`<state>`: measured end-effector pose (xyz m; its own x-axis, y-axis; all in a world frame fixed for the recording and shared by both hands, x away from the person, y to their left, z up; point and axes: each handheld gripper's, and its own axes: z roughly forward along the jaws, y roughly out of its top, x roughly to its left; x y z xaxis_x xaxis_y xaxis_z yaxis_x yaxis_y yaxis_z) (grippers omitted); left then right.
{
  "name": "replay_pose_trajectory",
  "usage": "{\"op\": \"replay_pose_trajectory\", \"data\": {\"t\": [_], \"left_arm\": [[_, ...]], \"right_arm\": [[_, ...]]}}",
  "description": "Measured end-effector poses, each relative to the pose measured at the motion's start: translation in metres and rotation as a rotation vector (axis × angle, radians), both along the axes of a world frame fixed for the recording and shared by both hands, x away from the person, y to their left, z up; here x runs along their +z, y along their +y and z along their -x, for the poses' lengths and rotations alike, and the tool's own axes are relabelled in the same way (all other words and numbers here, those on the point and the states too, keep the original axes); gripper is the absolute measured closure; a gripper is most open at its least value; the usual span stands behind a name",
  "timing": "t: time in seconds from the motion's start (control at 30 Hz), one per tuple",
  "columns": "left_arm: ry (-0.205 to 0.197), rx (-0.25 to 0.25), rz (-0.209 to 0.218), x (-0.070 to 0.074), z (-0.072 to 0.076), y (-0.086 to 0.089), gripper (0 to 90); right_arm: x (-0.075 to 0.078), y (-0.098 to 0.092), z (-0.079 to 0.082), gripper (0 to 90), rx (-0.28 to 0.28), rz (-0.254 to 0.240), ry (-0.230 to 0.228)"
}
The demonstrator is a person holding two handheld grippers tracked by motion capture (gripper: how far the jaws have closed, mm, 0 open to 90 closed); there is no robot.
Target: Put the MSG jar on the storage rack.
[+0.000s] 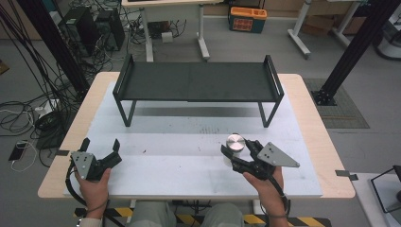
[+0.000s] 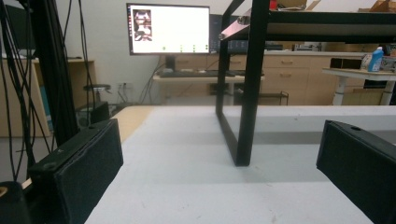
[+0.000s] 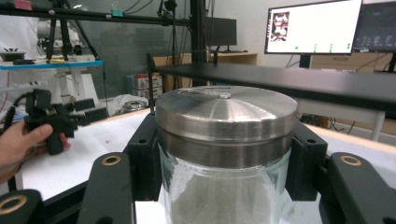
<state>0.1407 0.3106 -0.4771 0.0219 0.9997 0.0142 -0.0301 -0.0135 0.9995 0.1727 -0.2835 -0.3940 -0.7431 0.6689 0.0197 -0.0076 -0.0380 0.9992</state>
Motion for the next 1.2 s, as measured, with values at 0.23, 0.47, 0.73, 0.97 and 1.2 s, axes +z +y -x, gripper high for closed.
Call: {"op": "replay_pose_trajectory", "data": {"t": [0.23, 0.47, 0.73, 0.97, 1.2], "left_arm": [[-0.001, -0.001, 0.001, 0.000, 0.000, 0.000, 0.7], [-0.002, -0.001, -0.001, 0.000, 0.000, 0.000, 0.7], [-0.002, -0.002, -0.002, 0.000, 0.000, 0.001, 0.7], [-0.004, -0.003, -0.002, -0.001, 0.000, 0.001, 0.7], [-0.006, -0.006, -0.002, -0.001, 0.000, 0.001, 0.8]], "right_arm": [[0.031, 0.007, -0.011, 42.4, 0.016, 0.003, -0.035], [0.053, 0.015, -0.023, 42.4, 0.020, 0.011, -0.032], [0.073, 0.026, -0.039, 42.4, 0.030, 0.008, -0.040], [0.087, 0.033, -0.052, 42.4, 0.031, -0.006, -0.050], [0.102, 0.041, -0.067, 42.3, 0.018, 0.017, -0.053]]}}
